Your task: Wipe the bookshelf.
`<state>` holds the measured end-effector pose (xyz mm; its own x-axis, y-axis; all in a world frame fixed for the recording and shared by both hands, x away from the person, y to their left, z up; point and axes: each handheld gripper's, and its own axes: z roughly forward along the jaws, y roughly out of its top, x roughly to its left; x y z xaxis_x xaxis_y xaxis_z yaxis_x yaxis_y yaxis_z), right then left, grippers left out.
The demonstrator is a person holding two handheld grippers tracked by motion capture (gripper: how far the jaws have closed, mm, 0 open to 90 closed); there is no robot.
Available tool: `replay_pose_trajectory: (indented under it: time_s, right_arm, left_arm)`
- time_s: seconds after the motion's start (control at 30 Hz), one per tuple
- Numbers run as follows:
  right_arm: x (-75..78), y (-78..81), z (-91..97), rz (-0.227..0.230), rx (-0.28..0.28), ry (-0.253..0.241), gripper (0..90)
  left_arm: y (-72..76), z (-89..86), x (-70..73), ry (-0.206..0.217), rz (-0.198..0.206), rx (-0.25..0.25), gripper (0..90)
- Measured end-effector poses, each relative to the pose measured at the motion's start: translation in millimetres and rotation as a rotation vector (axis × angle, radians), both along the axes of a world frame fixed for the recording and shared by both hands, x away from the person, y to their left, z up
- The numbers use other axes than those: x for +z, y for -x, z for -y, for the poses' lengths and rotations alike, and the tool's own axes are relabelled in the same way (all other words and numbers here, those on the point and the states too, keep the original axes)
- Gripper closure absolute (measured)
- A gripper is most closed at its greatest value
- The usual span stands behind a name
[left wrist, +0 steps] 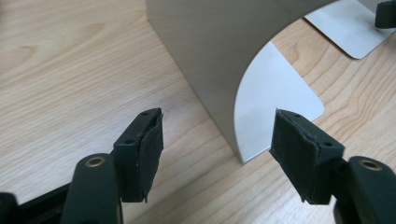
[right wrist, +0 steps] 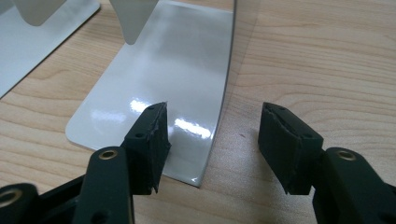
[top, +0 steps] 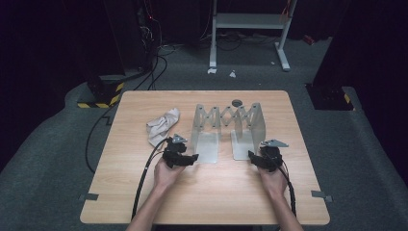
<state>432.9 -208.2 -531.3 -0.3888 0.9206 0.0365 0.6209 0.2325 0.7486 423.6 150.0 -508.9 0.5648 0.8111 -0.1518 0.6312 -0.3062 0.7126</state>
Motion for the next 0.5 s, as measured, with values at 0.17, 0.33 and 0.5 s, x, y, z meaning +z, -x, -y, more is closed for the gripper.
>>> replay_pose_trajectory:
  time_s: [0.17,0.33,0.5]
  right_arm:
    - [-0.1,0.7,-4.2,0.007,-0.016,0.040,41.3]
    - [-0.2,0.5,-3.8,0.008,-0.014,0.041,41.1]
    - [-0.2,0.5,-4.3,0.005,-0.008,0.042,38.6]
  left_arm:
    - [-2.3,-14.4,8.4,-0.038,0.002,0.029,33.1]
    - [1.1,-43.2,21.8,-0.010,0.041,0.073,32.8]
    - [1.3,-70.6,27.6,0.021,0.055,0.127,30.8]
